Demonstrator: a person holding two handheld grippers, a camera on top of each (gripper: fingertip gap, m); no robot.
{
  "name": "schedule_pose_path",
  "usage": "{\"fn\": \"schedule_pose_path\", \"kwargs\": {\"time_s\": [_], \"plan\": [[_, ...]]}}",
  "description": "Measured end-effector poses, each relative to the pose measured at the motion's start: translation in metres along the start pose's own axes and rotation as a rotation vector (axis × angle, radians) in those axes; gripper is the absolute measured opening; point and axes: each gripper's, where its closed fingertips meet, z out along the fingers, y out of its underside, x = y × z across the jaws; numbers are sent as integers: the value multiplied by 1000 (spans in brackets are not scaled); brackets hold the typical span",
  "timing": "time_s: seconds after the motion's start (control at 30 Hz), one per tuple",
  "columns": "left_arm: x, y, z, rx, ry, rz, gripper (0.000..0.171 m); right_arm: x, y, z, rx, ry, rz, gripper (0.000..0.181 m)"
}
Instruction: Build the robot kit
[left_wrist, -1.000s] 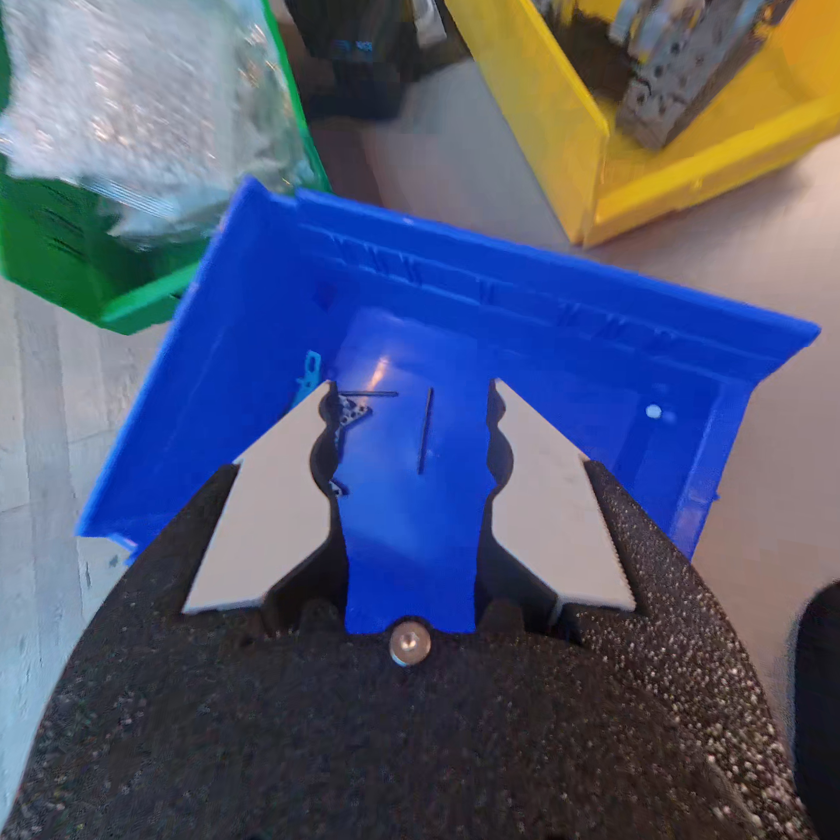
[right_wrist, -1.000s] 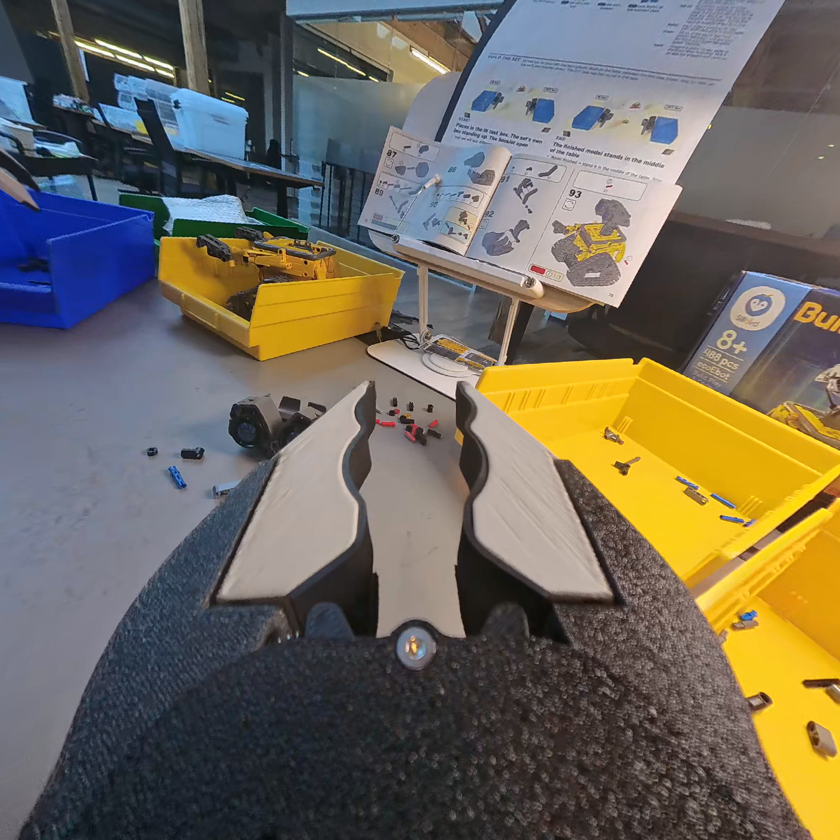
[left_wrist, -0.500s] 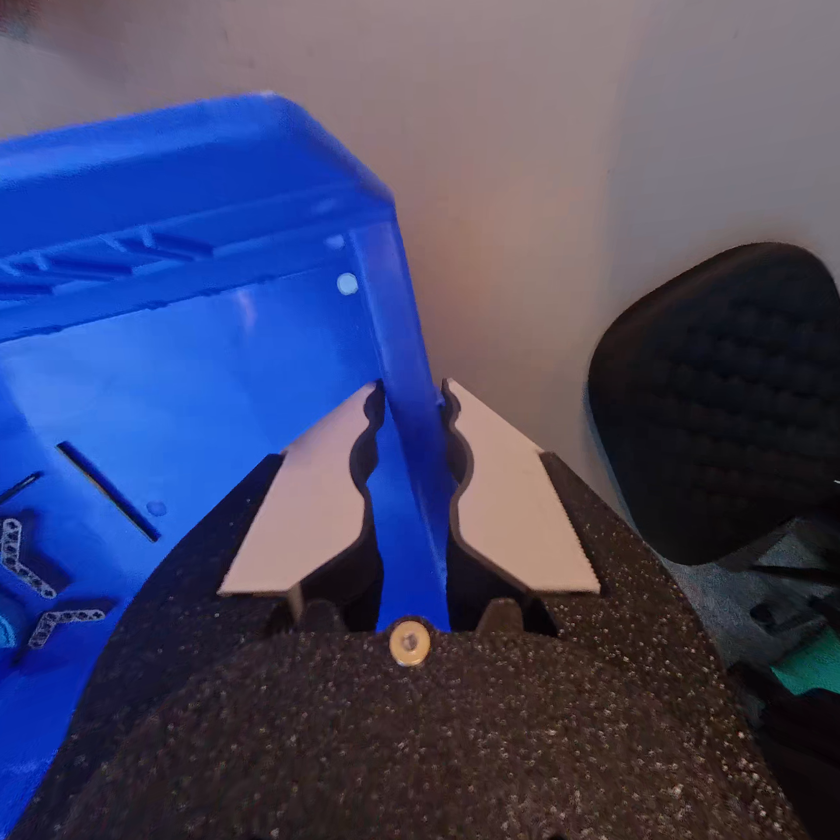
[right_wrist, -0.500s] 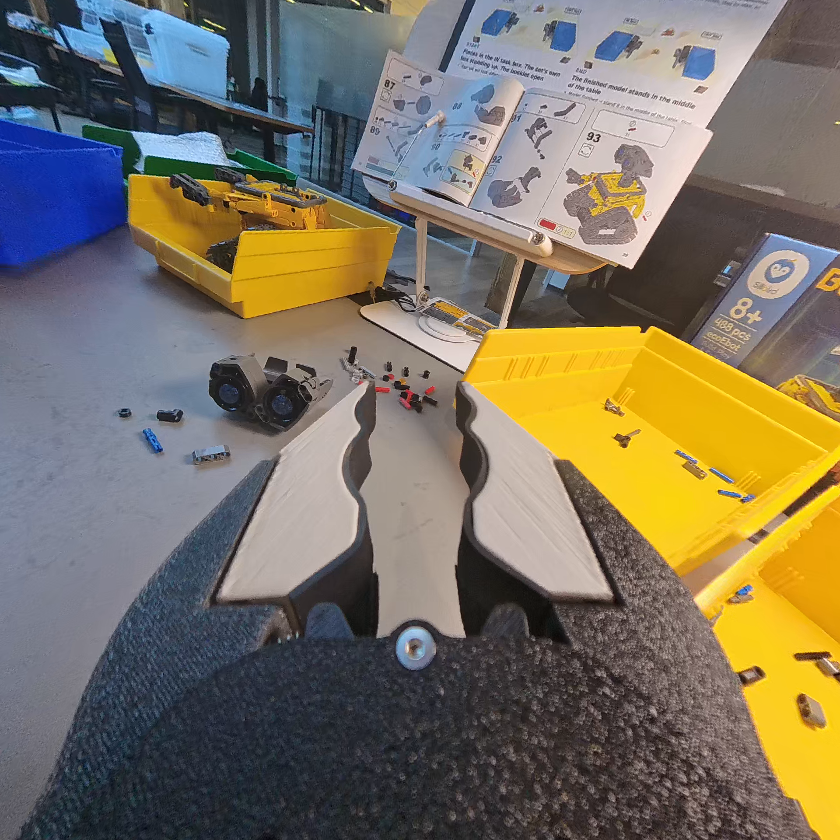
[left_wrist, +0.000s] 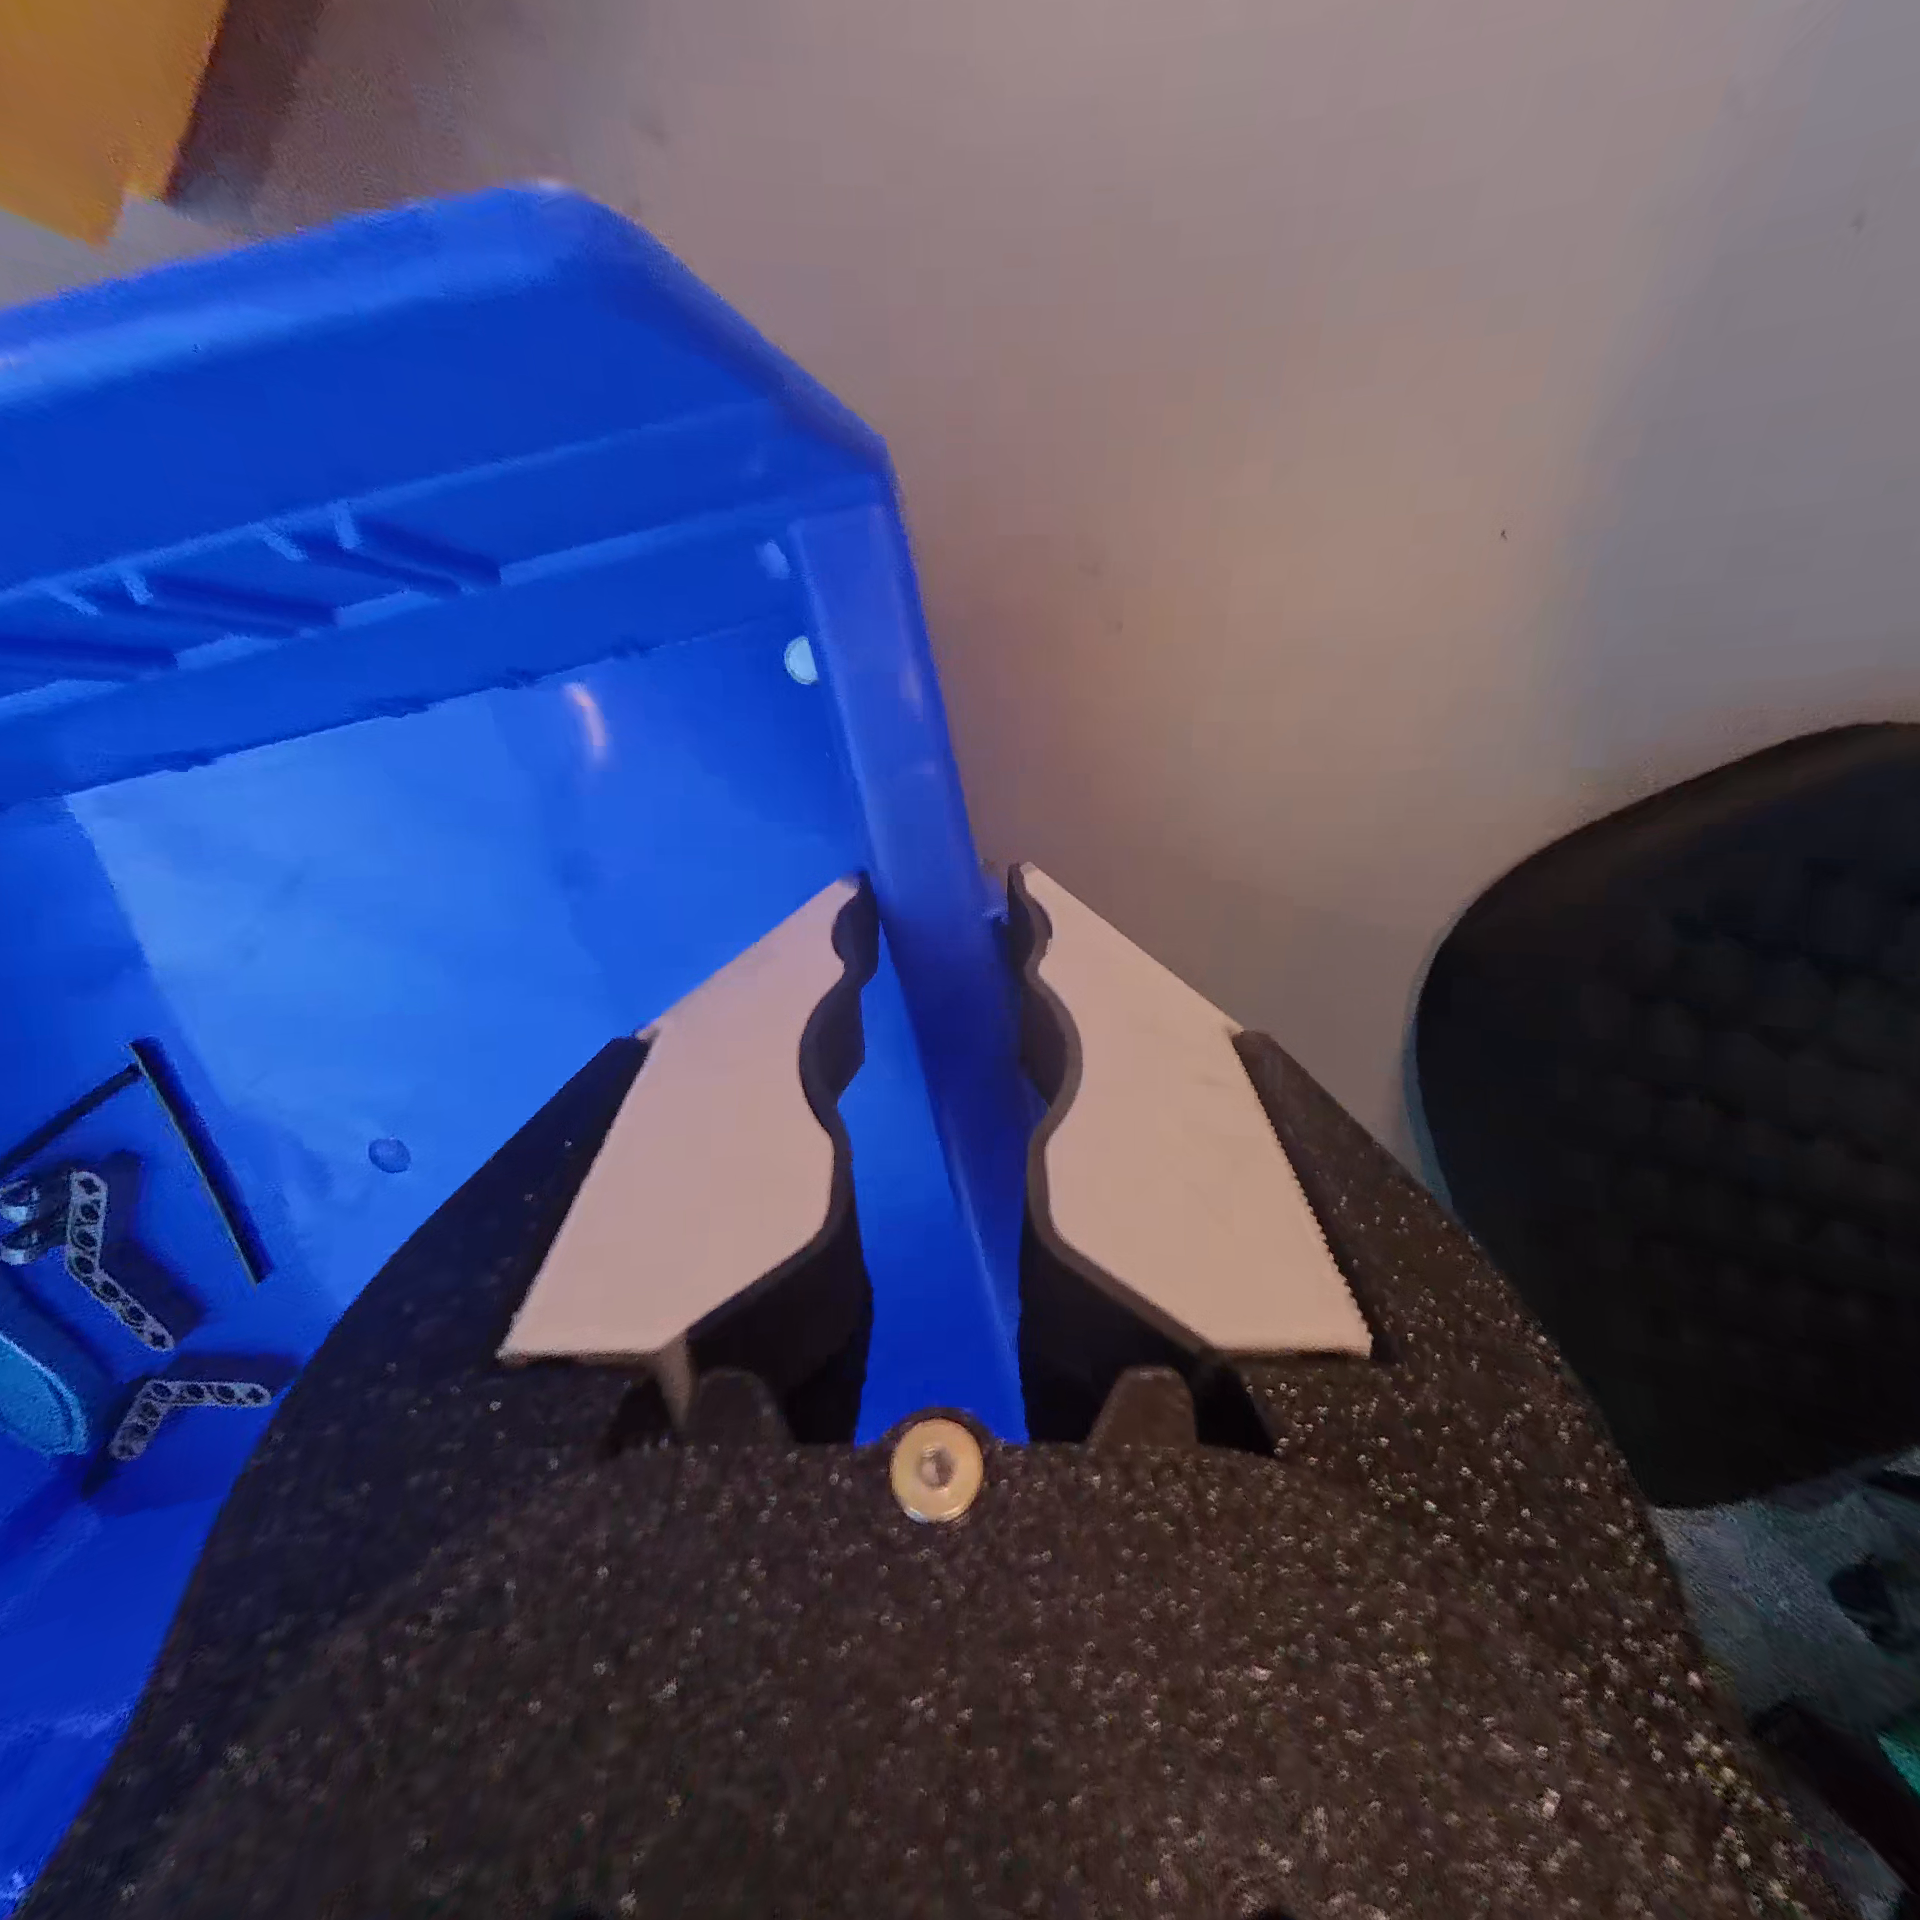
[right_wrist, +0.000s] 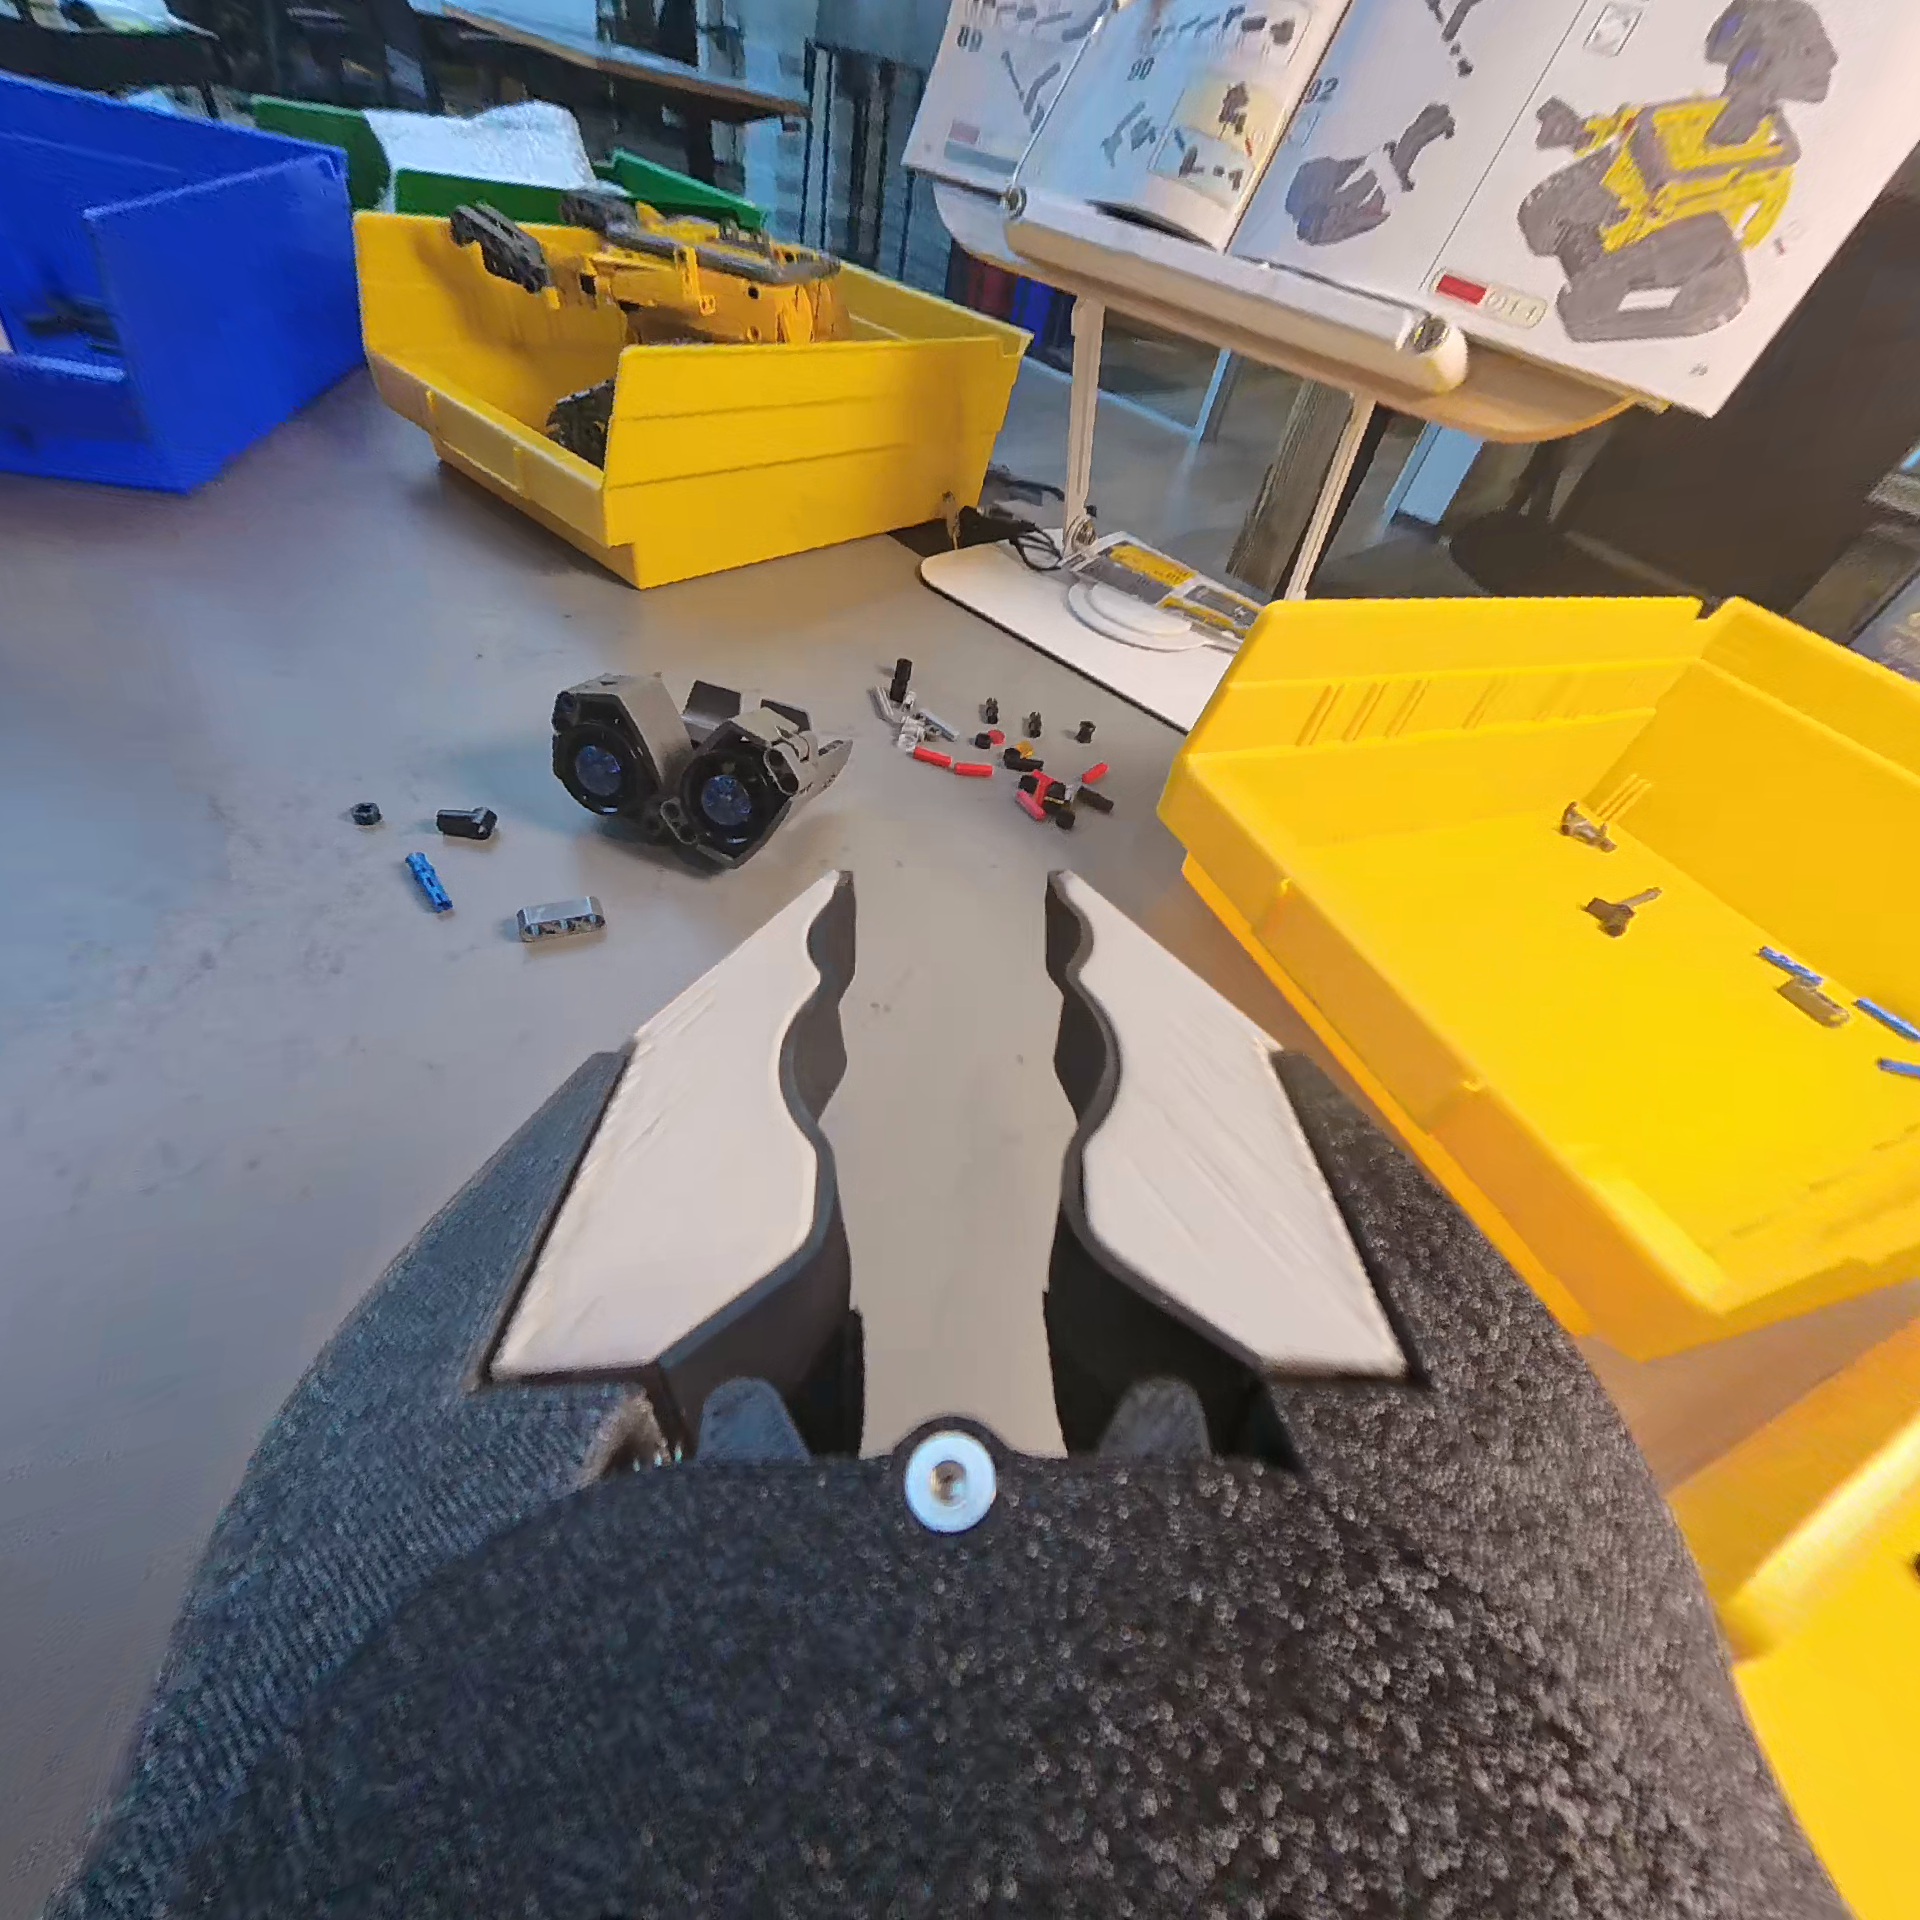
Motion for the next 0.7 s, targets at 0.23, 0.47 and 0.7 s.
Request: {"fn": "schedule_pose_path", "kwargs": {"time_s": [0.23,0.47,0.7], "plan": [[2,-29,-27,229,-133,-35,36,4,22,21,-232,9,-50,46],[47,-120,-81,901,-164,-95,48,39,9,33,-382,64,-44,52],[84,-171,-40,1032,-29,-60,51,90,61,69,-924,46,-265,67]]}}
